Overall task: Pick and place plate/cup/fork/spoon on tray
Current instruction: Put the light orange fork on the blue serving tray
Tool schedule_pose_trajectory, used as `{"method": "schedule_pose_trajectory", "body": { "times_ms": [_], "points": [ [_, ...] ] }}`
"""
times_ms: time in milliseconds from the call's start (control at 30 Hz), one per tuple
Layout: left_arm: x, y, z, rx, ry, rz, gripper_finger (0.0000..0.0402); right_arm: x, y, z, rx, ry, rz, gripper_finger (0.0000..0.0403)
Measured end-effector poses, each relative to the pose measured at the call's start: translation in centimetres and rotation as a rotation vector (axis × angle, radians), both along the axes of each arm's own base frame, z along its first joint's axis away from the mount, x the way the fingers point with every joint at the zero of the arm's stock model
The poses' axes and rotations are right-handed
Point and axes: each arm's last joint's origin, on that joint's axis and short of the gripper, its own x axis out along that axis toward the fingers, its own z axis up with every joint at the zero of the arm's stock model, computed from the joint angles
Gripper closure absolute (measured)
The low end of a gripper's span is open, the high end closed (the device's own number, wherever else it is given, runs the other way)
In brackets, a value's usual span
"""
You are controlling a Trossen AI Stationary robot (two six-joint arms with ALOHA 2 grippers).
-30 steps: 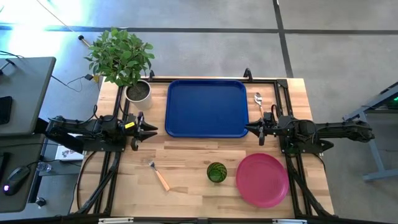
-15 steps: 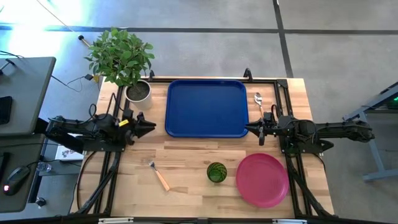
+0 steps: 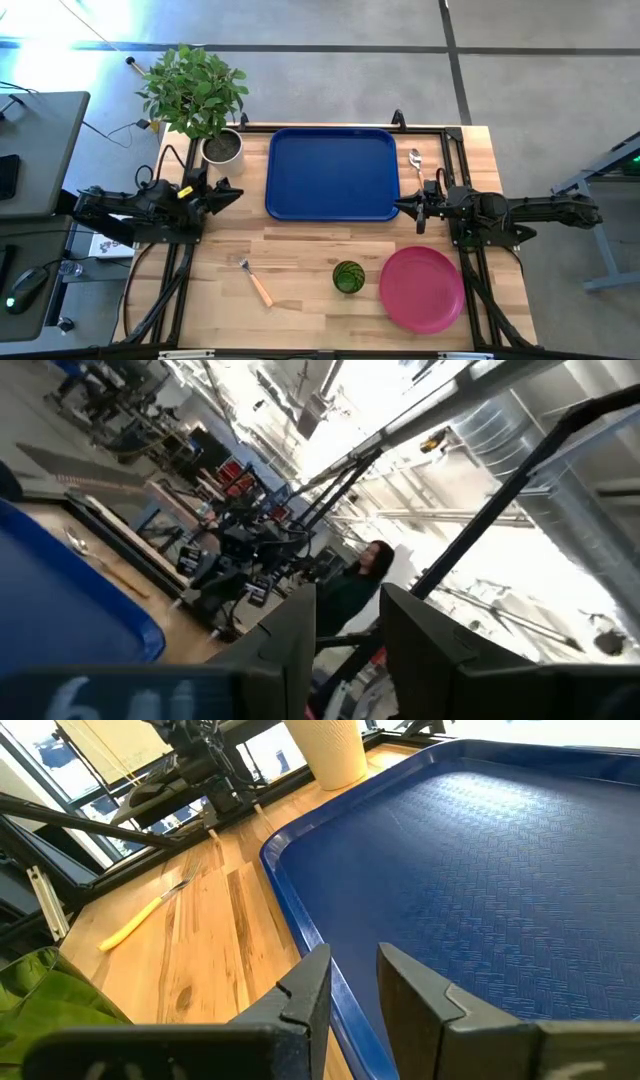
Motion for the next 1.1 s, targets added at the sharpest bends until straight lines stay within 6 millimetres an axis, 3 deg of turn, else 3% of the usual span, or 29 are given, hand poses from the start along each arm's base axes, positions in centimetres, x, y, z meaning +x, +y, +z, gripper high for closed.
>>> {"method": "schedule_pose_trajectory", "body": {
  "times_ms": [267,533,833,1100],
  "points": [
    [-0.3,0.0,1.8,-0.050,0.154,-0.022,0.0296,0.0,0.0,0.0,0.000,0.000,0.000,0.0327],
    [-0.1,-0.3,5.5,-0.147,0.302,-0.131,0.0296,0.0,0.0,0.0,0.000,0.000,0.000,0.0327],
    [1.6,-1.0,10.9,-0.248,0.384,-0.325,0.0296,0.0,0.0,0.0,0.000,0.000,0.000,0.0327],
    [3.8,-1.2,12.7,-0.183,0.543,-0.306,0.0296,0.0,0.0,0.0,0.003,-0.001,-0.001,0.0327]
  ]
}}
